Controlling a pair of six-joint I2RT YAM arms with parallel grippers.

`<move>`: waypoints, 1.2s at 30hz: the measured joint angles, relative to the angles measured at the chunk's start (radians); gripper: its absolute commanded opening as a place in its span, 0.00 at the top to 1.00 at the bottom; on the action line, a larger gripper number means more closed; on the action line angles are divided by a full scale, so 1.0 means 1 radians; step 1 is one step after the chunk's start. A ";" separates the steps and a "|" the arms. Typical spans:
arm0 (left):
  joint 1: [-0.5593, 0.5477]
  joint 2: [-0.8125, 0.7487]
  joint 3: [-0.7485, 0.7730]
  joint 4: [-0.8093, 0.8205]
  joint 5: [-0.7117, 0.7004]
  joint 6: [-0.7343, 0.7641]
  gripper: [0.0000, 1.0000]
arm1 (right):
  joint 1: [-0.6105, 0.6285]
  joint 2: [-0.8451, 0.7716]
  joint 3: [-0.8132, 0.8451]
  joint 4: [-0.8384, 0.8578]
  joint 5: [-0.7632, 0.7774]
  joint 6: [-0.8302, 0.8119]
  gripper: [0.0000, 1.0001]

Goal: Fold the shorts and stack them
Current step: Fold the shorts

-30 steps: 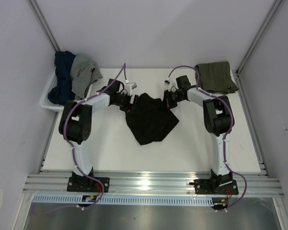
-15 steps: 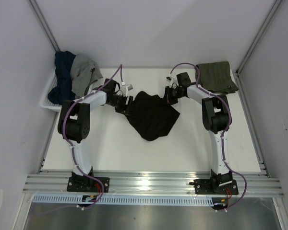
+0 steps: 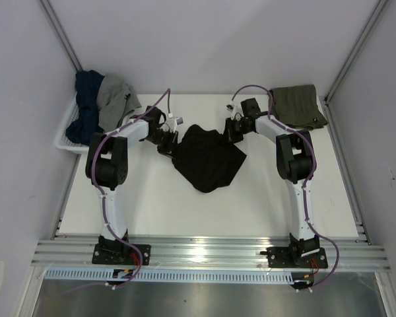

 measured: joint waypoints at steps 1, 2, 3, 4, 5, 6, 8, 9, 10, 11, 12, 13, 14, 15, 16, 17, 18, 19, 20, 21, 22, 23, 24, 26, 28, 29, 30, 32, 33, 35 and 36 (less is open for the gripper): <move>0.005 0.005 0.009 -0.010 -0.006 0.001 0.99 | 0.002 0.003 0.009 -0.006 0.003 -0.008 1.00; 0.010 0.011 0.017 -0.016 -0.010 0.000 0.97 | 0.005 0.005 0.015 -0.011 0.008 -0.013 0.99; 0.017 0.017 0.027 -0.023 -0.018 0.000 0.91 | 0.009 0.005 0.020 -0.017 0.014 -0.020 0.99; 0.024 0.023 0.035 -0.028 -0.034 -0.001 0.90 | 0.013 0.005 0.026 -0.023 0.019 -0.026 0.99; 0.030 0.028 0.042 -0.033 -0.044 -0.007 0.85 | 0.018 0.005 0.030 -0.026 0.025 -0.031 0.97; 0.034 0.030 0.046 -0.035 -0.050 -0.008 0.66 | 0.022 0.005 0.032 -0.028 0.030 -0.034 0.94; 0.042 0.032 0.047 -0.037 -0.062 -0.014 0.52 | 0.027 0.005 0.037 -0.032 0.036 -0.040 0.82; 0.045 0.032 0.047 -0.037 -0.064 -0.024 0.42 | 0.028 0.005 0.040 -0.035 0.039 -0.041 0.79; 0.047 0.031 0.047 -0.036 -0.063 -0.032 0.39 | 0.029 0.005 0.044 -0.039 0.043 -0.045 0.77; 0.047 0.027 0.048 -0.035 -0.056 -0.043 0.26 | 0.028 0.005 0.048 -0.041 0.045 -0.048 0.70; 0.047 0.022 0.048 -0.032 -0.056 -0.050 0.01 | 0.028 0.005 0.051 -0.045 0.048 -0.048 0.64; 0.047 0.014 0.048 -0.028 -0.049 -0.062 0.01 | 0.029 0.005 0.056 -0.047 0.052 -0.049 0.61; 0.047 0.001 0.049 -0.025 -0.050 -0.073 0.01 | 0.029 0.005 0.060 -0.048 0.055 -0.050 0.54; 0.047 -0.011 0.049 -0.017 -0.062 -0.082 0.01 | 0.029 0.005 0.064 -0.049 0.059 -0.053 0.54; 0.050 -0.020 0.048 -0.009 -0.074 -0.088 0.01 | 0.029 0.005 0.066 -0.048 0.061 -0.055 0.48; 0.053 -0.031 0.046 0.004 -0.087 -0.101 0.01 | 0.029 0.005 0.067 -0.048 0.064 -0.053 0.45; 0.056 -0.039 0.045 0.012 -0.094 -0.113 0.01 | 0.029 0.005 0.067 -0.049 0.068 -0.053 0.43; 0.060 -0.054 0.035 0.034 -0.104 -0.132 0.01 | 0.029 0.005 0.067 -0.050 0.069 -0.054 0.39; 0.064 -0.071 0.020 0.055 -0.115 -0.152 0.01 | 0.029 0.005 0.067 -0.050 0.070 -0.051 0.36; 0.067 -0.094 0.003 0.076 -0.130 -0.176 0.01 | 0.029 0.003 0.062 -0.044 0.070 -0.049 0.33; 0.069 -0.117 -0.013 0.093 -0.144 -0.200 0.01 | 0.029 0.000 0.054 -0.039 0.070 -0.047 0.23; 0.071 -0.144 -0.031 0.117 -0.171 -0.229 0.01 | 0.028 -0.006 0.042 -0.030 0.061 -0.038 0.21; 0.071 -0.162 -0.040 0.127 -0.192 -0.246 0.01 | 0.027 -0.016 0.032 -0.023 0.055 -0.038 0.14; 0.071 -0.195 -0.051 0.146 -0.246 -0.286 0.01 | 0.027 -0.036 0.010 -0.021 0.059 -0.033 0.08; 0.071 -0.215 -0.056 0.162 -0.298 -0.321 0.01 | 0.022 -0.051 -0.015 -0.009 0.051 -0.027 0.01; 0.071 -0.223 -0.067 0.181 -0.315 -0.335 0.01 | 0.019 -0.063 -0.035 0.006 0.040 -0.025 0.00; 0.070 -0.236 -0.090 0.206 -0.326 -0.350 0.01 | 0.016 -0.075 -0.059 0.018 0.031 -0.021 0.01; 0.064 -0.266 -0.145 0.225 -0.348 -0.377 0.01 | 0.007 -0.098 -0.107 0.043 0.008 -0.013 0.01; 0.061 -0.278 -0.166 0.231 -0.357 -0.385 0.01 | 0.000 -0.111 -0.132 0.052 -0.002 -0.010 0.01; 0.040 -0.305 -0.209 0.243 -0.391 -0.409 0.01 | -0.010 -0.135 -0.177 0.071 -0.014 -0.006 0.01; 0.024 -0.323 -0.235 0.261 -0.403 -0.423 0.01 | -0.013 -0.144 -0.195 0.081 -0.018 -0.003 0.01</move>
